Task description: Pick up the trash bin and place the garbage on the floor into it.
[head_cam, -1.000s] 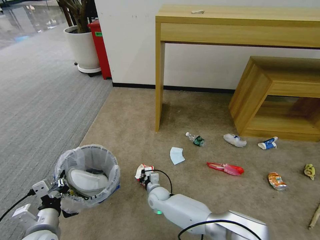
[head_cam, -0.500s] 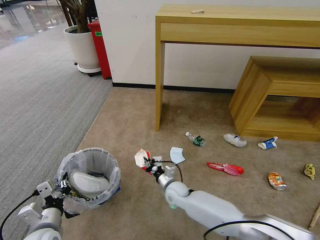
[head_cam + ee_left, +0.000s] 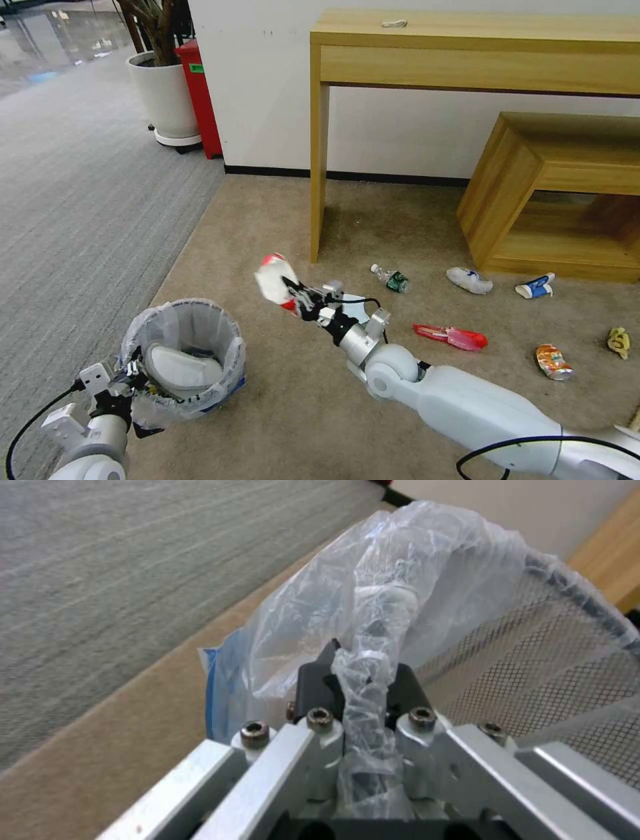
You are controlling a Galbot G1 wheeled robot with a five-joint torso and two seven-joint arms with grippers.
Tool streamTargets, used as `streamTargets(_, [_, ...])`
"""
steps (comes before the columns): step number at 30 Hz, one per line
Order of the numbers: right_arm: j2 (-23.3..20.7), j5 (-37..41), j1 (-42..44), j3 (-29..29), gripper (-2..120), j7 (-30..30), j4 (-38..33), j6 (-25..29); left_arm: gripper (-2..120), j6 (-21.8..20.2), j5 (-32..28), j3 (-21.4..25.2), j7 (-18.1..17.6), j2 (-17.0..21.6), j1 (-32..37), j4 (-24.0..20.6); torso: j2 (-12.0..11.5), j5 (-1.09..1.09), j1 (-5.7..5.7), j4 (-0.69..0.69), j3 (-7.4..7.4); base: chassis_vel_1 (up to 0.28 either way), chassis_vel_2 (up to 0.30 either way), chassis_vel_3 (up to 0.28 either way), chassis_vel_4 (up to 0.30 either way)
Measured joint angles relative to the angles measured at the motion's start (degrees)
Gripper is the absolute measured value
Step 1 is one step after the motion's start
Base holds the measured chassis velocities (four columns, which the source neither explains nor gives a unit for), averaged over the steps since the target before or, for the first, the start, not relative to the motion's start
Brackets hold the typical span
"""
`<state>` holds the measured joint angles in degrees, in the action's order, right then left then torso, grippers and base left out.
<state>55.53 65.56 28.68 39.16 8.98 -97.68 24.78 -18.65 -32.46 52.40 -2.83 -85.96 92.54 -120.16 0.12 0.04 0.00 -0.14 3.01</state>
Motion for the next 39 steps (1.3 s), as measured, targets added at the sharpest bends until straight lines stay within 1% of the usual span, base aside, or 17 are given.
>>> streamTargets(1, [0.0,0.0,0.0,0.0,0,0.0,0.0,0.0,3,0.0,0.0,0.0,0.0,0.0,0.0,0.0,0.0,0.0,0.0,0.0,0.0,0.0,0.0,0.0,0.0])
streamTargets(2, [0.0,0.2,-0.8,0.4,0,0.6,-0.9,0.0,3,-0.6,-0.9,-0.1,-0.4,0.2,0.0,-1.1,0.0,0.0,0.0,0.0,0.0,0.0,0.0,0.0,0.0])
streamTargets(4, [0.2,0.4,-2.1,1.1,0,1.0,-2.3,-0.1,3,-2.0,-3.2,-0.1,-1.4,0.6,0.0,-3.7,0.0,0.01,0.0,0.0,0.0,0.0,0.0,0.0,0.0])
streamTargets(5, [0.4,0.5,-3.0,1.9,0,1.0,-3.1,-0.6,3,-3.1,-5.5,-0.3,-2.3,1.1,0.2,-6.1,0.0,0.0,0.0,-0.01,0.0,0.0,0.0,0.0,0.0])
streamTargets(6, [0.4,0.5,-3.0,1.9,0,1.0,-3.1,-0.6,3,-3.1,-5.5,-0.3,-2.3,1.1,0.2,-6.1,0.0,0.0,0.0,-0.01,0.0,0.0,0.0,0.0,0.0])
streamTargets(8, [0.4,0.6,-4.2,3.3,0,1.0,-3.7,-0.9,3,-4.0,-7.0,-1.1,-3.0,1.7,1.0,-8.5,0.0,0.01,0.0,-0.01,0.0,0.0,0.0,0.0,0.0])
streamTargets(9, [0.5,0.8,-4.6,3.7,0,1.1,-3.9,-1.0,3,-4.1,-7.1,-1.3,-3.1,1.8,1.1,-8.9,0.0,0.01,0.0,-0.01,0.0,0.0,0.0,0.0,0.0])
streamTargets(10, [0.5,0.8,-4.6,3.7,0,1.1,-3.9,-1.0,3,-4.1,-7.1,-1.3,-3.1,1.8,1.1,-8.9,0.0,0.01,0.0,-0.01,0.0,0.0,0.0,0.0,0.0])
streamTargets(14, [1.4,2.2,-7.2,6.8,0,1.4,-5.4,-1.6,3,-4.3,-7.0,-2.1,-3.1,1.8,1.5,-10.3,0.0,0.0,0.0,0.0,0.0,0.0,0.0,0.0,0.0])
streamTargets(18, [1.8,2.4,-8.1,8.3,0,1.4,-5.7,-2.4,3,-4.3,-7.0,-2.1,-3.2,1.8,1.6,-10.7,0.0,0.0,0.0,0.0,0.0,0.0,0.0,0.0,0.0])
streamTargets(21, [2.2,2.1,-8.6,10.5,0,0.4,-5.4,-3.0,3,-4.3,-7.2,-1.9,-3.2,1.9,1.9,-11.5,0.0,0.0,0.0,0.0,0.0,0.0,0.0,0.0,0.0])
streamTargets(29, [2.4,-0.2,-7.6,12.2,0,-4.2,-3.7,-3.8,3,-4.3,-7.8,-1.6,-3.4,2.3,2.3,-12.2,0.0,0.0,0.0,-0.01,0.0,0.0,0.0,0.0,0.0])
streamTargets(34, [2.9,-1.2,-6.7,12.3,0,-5.2,-3.1,-4.0,3,-4.2,-7.8,-1.7,-3.3,2.1,2.6,-12.8,0.0,0.0,0.0,-0.01,0.0,0.0,0.0,0.0,0.0])
streamTargets(35, [2.9,-1.3,-6.6,12.3,6,-5.2,-3.1,-4.2,3,-4.2,-7.8,-1.7,-3.3,2.2,2.6,-12.8,0.0,0.0,0.0,-0.01,0.0,0.0,0.0,0.0,0.0])
streamTargets(36, [2.9,-1.3,-6.6,12.3,6,-5.2,-3.1,-4.2,3,-4.2,-7.8,-1.7,-3.3,2.2,2.6,-12.8,0.0,0.0,0.0,-0.01,0.0,0.0,0.0,0.0,0.0])
streamTargets(38, [3.0,-1.6,-6.4,12.3,15,-5.2,-3.5,-4.4,3,-4.1,-7.8,-1.7,-3.3,2.2,2.6,-12.8,0.0,0.0,0.0,-0.01,0.0,0.0,0.0,0.0,0.0])
streamTargets(39, [3.0,-1.6,-6.4,12.3,15,-5.2,-3.5,-4.4,3,-4.1,-7.8,-1.7,-3.3,2.2,2.6,-12.8,0.0,0.0,0.0,-0.01,0.0,0.0,0.0,0.0,0.0])
